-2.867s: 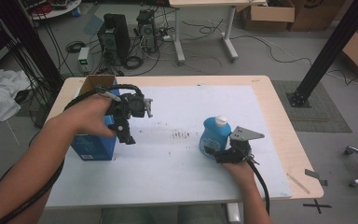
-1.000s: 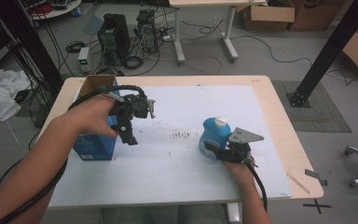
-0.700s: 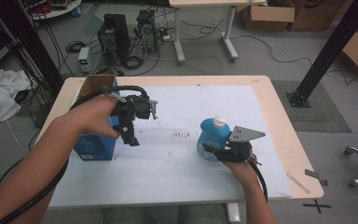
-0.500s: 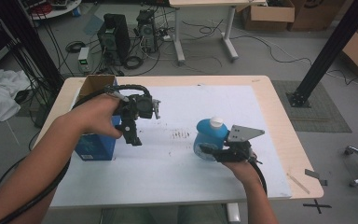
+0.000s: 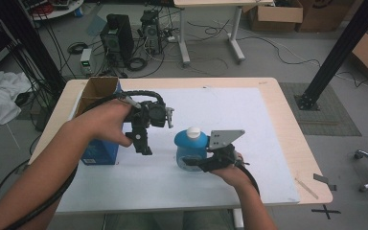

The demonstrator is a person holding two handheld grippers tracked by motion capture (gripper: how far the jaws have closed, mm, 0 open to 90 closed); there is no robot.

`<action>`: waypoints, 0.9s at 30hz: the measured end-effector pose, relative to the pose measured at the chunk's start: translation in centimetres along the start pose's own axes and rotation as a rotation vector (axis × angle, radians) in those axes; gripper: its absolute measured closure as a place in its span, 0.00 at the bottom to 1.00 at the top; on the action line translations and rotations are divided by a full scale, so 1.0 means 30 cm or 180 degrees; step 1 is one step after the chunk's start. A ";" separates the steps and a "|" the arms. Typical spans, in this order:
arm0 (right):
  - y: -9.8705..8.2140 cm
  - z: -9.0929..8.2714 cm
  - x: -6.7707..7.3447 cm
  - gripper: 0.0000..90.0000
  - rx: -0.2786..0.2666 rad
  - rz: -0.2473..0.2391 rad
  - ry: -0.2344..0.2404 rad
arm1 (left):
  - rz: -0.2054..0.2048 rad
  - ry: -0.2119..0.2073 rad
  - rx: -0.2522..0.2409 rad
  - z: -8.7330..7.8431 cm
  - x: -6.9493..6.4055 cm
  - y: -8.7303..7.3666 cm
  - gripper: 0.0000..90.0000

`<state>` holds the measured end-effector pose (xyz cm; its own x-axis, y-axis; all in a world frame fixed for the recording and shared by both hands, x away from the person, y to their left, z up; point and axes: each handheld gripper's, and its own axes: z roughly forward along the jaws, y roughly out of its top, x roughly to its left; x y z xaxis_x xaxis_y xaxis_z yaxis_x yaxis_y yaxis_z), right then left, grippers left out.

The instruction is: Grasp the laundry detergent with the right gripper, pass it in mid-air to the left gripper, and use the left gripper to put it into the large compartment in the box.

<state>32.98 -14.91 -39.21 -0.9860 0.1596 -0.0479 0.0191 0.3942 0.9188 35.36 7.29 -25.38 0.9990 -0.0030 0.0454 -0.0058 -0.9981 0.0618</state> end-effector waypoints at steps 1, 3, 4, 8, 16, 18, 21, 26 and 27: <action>0.004 0.016 0.002 0.50 0.0008 -0.0010 0.0034 | 0.0012 -0.0008 0.0009 -0.002 -0.005 0.005 0.00; 0.010 0.047 0.006 0.50 0.0017 -0.0019 0.0095 | 0.0040 -0.0029 -0.0006 -0.003 -0.013 0.014 0.00; 0.012 0.057 0.008 0.50 0.0018 -0.0023 0.0119 | 0.0050 -0.0037 -0.0025 -0.003 -0.020 0.020 0.00; 0.021 0.108 0.013 0.50 0.0034 -0.0003 0.0227 | 0.0105 -0.0036 -0.0005 0.000 -0.035 0.041 0.00; 0.053 0.188 0.026 0.50 0.0023 -0.0009 0.0361 | 0.0178 -0.0017 0.0008 0.000 -0.056 0.080 0.00; 0.061 0.203 0.028 0.50 -0.0008 -0.0002 0.0380 | 0.0202 -0.0010 0.0031 0.000 -0.065 0.090 0.00; 0.068 0.217 0.031 0.50 -0.0037 -0.0006 0.0404 | 0.0216 0.0009 0.0061 0.005 -0.073 0.093 0.00; 0.073 0.229 0.035 0.50 -0.0030 0.0000 0.0413 | 0.0219 0.0012 0.0068 0.011 -0.077 0.091 0.00; 0.073 0.231 0.035 0.50 -0.0031 -0.0002 0.0420 | 0.0213 0.0009 0.0067 0.013 -0.078 0.091 0.00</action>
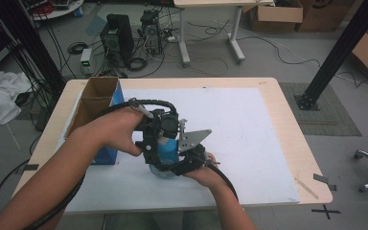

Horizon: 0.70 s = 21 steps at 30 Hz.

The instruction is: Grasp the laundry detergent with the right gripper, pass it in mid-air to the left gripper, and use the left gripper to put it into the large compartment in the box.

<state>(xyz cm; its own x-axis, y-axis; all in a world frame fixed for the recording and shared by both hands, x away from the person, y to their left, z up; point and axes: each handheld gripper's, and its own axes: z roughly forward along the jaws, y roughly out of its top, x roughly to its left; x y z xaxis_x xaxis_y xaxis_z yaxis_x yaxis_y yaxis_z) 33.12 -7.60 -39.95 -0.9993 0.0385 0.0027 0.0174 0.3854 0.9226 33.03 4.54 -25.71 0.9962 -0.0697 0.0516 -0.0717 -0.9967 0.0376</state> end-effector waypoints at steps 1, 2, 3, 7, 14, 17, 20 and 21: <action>0.001 0.002 0.000 0.50 0.0007 0.0004 0.0004 | -0.0001 0.0000 0.0003 0.002 0.000 0.001 0.00; 0.002 0.005 0.001 0.50 0.0000 0.0006 0.0012 | -0.0002 0.0009 0.0011 0.004 0.000 0.001 0.01; 0.002 0.005 0.001 0.50 0.0000 0.0006 0.0012 | -0.0001 0.0014 0.0004 0.006 0.000 0.002 0.01; 0.008 0.008 0.001 0.50 -0.0021 -0.0003 -0.0002 | 0.0003 0.0017 0.0035 0.010 -0.003 0.007 0.01; 0.017 0.002 0.006 0.50 -0.0052 0.0002 0.0007 | -0.0002 0.0034 0.0075 0.007 -0.005 0.009 0.06; 0.020 0.004 0.003 0.50 -0.0071 -0.0036 0.0003 | 0.0001 0.0041 0.0092 0.004 -0.006 0.009 0.08; 0.022 0.006 0.002 0.50 -0.0072 -0.0046 0.0003 | 0.0006 0.0048 0.0097 0.006 -0.007 0.007 0.09; 0.022 0.006 0.002 0.50 -0.0068 -0.0047 0.0002 | -0.0001 0.0046 0.0109 0.005 -0.008 0.007 0.10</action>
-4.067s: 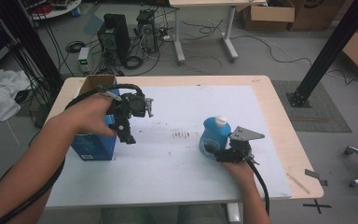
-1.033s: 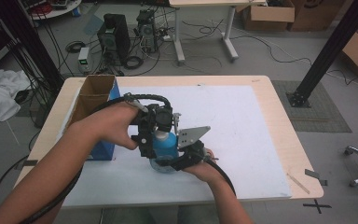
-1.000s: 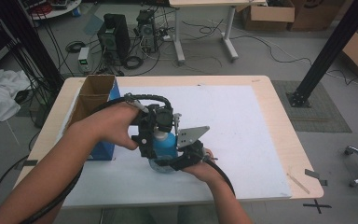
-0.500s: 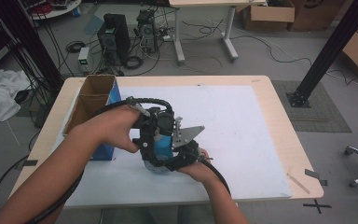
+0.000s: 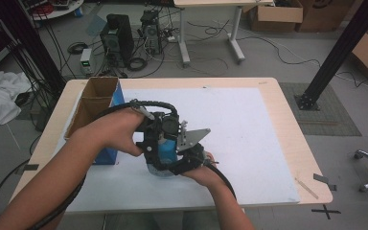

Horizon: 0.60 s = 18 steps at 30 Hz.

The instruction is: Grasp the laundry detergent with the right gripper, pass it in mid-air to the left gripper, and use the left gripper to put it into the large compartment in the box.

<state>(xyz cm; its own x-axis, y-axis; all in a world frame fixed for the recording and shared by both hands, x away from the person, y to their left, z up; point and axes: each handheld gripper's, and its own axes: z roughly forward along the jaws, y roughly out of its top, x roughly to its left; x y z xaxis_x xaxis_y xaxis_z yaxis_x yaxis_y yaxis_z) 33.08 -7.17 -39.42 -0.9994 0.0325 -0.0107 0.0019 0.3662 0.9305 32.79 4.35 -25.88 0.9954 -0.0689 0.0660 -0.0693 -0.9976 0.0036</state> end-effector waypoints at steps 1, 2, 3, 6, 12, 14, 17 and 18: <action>0.000 -0.001 0.001 0.50 0.0022 0.0018 0.0003 | -0.0002 0.0000 0.0010 0.000 0.000 0.000 0.10; -0.001 0.000 0.001 0.50 0.0024 0.0017 0.0000 | 0.0001 0.0001 0.0017 0.001 0.000 -0.001 0.10; -0.001 0.001 0.001 0.50 0.0024 0.0011 -0.0002 | -0.0006 0.0005 0.0016 0.002 0.000 -0.001 0.10; -0.001 0.002 0.000 0.50 0.0027 0.0012 -0.0005 | -0.0021 0.0015 0.0014 0.002 0.001 -0.002 0.10; -0.001 0.000 -0.001 0.50 0.0011 0.0013 -0.0022 | 0.0004 0.0029 0.0016 0.000 -0.002 0.000 0.19; -0.001 0.002 -0.003 0.50 -0.0005 -0.0015 -0.0022 | 0.0002 0.0028 0.0022 0.000 -0.001 0.000 0.20; -0.002 0.001 0.000 0.50 0.0030 0.0025 -0.0010 | 0.0004 0.0035 0.0034 0.001 -0.001 0.001 0.20; -0.002 0.001 -0.001 0.50 0.0029 0.0025 -0.0010 | 0.0003 0.0034 0.0036 0.000 -0.001 0.001 0.20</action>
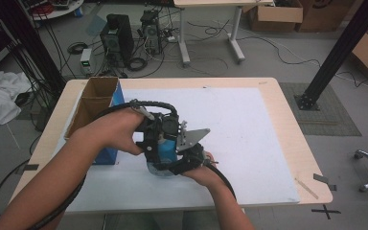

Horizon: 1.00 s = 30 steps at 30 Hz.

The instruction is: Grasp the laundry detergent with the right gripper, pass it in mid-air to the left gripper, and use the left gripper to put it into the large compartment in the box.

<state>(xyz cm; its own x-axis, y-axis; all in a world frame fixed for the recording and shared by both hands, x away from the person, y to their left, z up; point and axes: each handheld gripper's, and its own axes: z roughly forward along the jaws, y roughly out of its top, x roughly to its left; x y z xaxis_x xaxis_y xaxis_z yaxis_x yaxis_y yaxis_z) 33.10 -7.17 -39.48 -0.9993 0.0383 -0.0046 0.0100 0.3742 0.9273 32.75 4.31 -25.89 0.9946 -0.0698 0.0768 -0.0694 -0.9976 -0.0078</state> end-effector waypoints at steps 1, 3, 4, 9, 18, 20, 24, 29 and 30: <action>0.000 0.000 0.000 0.50 0.0000 0.0005 0.0004 | 0.0005 0.0002 0.0017 -0.002 0.000 0.001 0.21; 0.001 0.000 -0.001 0.50 -0.0009 -0.0004 -0.0001 | 0.0011 0.0006 0.0009 -0.006 -0.001 0.001 0.25; 0.001 0.000 -0.001 0.50 -0.0012 -0.0005 -0.0001 | 0.0004 -0.0014 0.0007 -0.007 0.000 0.001 0.26; 0.003 -0.001 -0.002 0.50 -0.0020 -0.0006 0.0002 | 0.0007 -0.0008 0.0017 -0.009 0.001 0.004 0.28; 0.001 0.000 -0.005 0.50 -0.0022 0.0010 0.0007 | 0.0010 -0.0025 0.0017 -0.012 0.002 0.004 0.34; 0.001 0.001 -0.005 0.50 -0.0018 0.0016 0.0009 | 0.0013 -0.0024 0.0020 -0.009 0.001 0.005 0.36; 0.002 0.001 -0.007 0.50 -0.0047 -0.0012 -0.0015 | 0.0016 -0.0038 0.0043 -0.009 0.003 0.007 0.37; 0.001 0.000 -0.008 0.50 -0.0045 -0.0018 -0.0025 | 0.0020 -0.0022 0.0059 -0.009 0.003 0.008 0.41; 0.001 0.000 -0.007 0.50 -0.0051 -0.0014 -0.0011 | 0.0034 -0.0029 0.0053 -0.009 0.002 0.008 0.42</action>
<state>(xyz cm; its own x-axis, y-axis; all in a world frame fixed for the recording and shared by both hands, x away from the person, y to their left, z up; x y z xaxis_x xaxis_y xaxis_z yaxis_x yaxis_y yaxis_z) 33.32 -7.16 -39.44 -0.9991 0.0401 -0.0099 0.0052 0.3596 0.9331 32.76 4.07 -25.63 0.9945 -0.0805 0.0676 -0.0789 -0.9966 -0.0252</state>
